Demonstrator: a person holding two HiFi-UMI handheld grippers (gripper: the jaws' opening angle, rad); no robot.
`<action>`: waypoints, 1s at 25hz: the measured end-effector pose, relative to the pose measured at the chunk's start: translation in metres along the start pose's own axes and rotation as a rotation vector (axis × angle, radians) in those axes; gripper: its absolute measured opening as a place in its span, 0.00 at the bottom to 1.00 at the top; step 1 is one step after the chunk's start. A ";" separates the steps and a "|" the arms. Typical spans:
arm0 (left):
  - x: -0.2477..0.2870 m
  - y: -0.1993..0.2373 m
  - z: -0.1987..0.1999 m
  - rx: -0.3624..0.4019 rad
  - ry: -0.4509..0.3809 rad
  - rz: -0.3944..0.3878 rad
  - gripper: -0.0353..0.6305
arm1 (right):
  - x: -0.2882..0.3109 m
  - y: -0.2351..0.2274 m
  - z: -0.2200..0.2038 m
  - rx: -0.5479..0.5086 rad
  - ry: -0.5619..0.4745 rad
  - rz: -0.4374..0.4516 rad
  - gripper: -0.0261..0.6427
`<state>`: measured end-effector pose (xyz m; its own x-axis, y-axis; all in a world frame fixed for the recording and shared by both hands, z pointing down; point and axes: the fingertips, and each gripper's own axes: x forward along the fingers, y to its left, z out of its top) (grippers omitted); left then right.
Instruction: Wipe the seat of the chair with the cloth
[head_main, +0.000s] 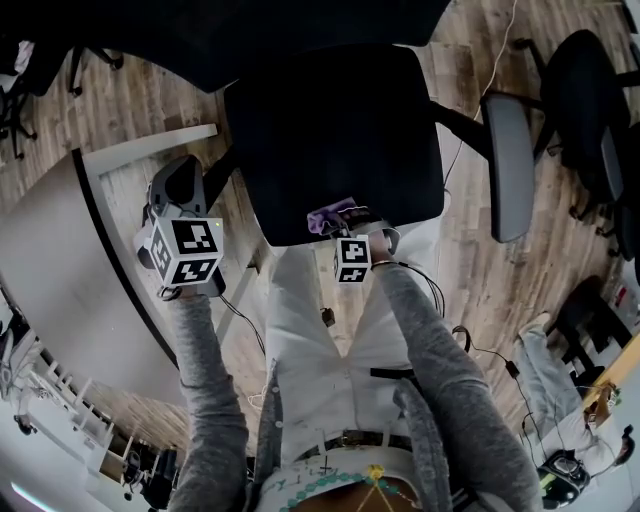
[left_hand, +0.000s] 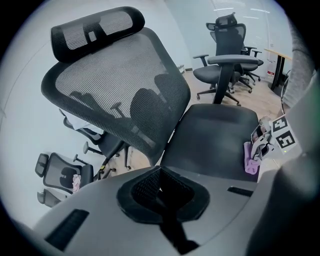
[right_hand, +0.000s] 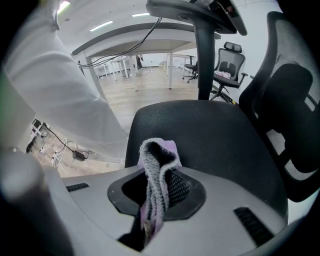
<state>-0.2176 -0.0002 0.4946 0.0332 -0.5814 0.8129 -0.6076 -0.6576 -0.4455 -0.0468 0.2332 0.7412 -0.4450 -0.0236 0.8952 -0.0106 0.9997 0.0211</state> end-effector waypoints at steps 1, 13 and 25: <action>0.001 0.000 0.000 0.002 0.002 0.002 0.05 | 0.001 0.000 0.000 -0.001 0.000 0.001 0.11; 0.003 0.001 -0.003 0.010 0.007 0.004 0.05 | -0.005 -0.002 -0.015 0.005 0.021 0.009 0.11; 0.002 0.003 -0.005 0.024 0.015 0.015 0.05 | -0.012 -0.006 -0.025 0.028 0.042 -0.009 0.11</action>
<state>-0.2235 -0.0009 0.4971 0.0127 -0.5842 0.8115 -0.5889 -0.6603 -0.4661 -0.0192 0.2279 0.7417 -0.4072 -0.0315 0.9128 -0.0397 0.9991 0.0168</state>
